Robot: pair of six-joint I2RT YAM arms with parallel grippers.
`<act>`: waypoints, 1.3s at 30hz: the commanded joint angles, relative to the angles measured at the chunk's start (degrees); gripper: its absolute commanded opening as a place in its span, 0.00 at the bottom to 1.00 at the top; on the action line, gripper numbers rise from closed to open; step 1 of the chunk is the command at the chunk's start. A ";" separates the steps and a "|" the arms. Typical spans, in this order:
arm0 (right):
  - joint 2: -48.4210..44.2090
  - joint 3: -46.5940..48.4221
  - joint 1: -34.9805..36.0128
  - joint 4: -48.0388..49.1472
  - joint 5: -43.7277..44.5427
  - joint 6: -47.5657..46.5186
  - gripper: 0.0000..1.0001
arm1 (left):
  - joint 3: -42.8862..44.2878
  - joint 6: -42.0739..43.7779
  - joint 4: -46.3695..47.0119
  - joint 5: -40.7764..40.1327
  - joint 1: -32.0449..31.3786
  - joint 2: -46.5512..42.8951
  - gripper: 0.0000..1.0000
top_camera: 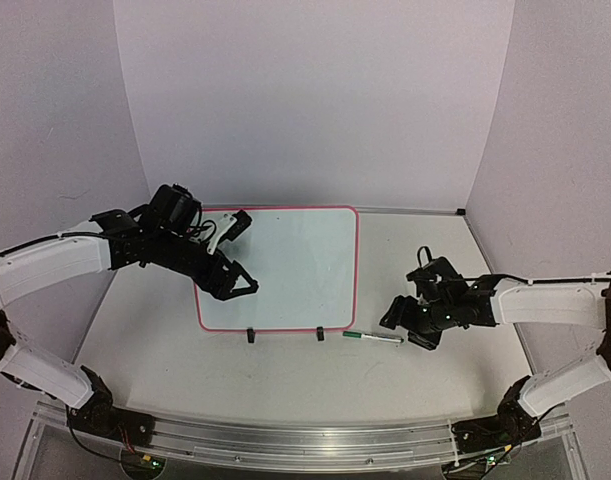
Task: Write a sentence on the whiteboard
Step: Pick up the whiteboard marker from the center of the board.
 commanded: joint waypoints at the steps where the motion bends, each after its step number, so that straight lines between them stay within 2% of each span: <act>1: 3.96 1.75 0.81 4.88 2.30 5.87 0.77 | -0.79 1.60 3.11 1.25 0.21 -2.72 0.87; 7: 8.11 2.24 1.05 9.22 2.68 6.84 0.77 | -1.13 1.60 2.94 1.25 0.21 -2.80 0.87; 22: 16.65 6.29 1.10 9.95 7.05 5.96 0.72 | -1.22 1.60 2.63 0.89 0.21 -2.79 0.87; 33: 25.61 14.07 1.09 -0.79 14.32 -1.17 0.61 | -1.33 1.60 2.74 1.42 0.21 -3.27 0.88; 39: 29.53 18.58 1.09 -6.21 17.08 -4.91 0.44 | -1.38 1.60 2.80 1.86 0.21 -3.63 0.88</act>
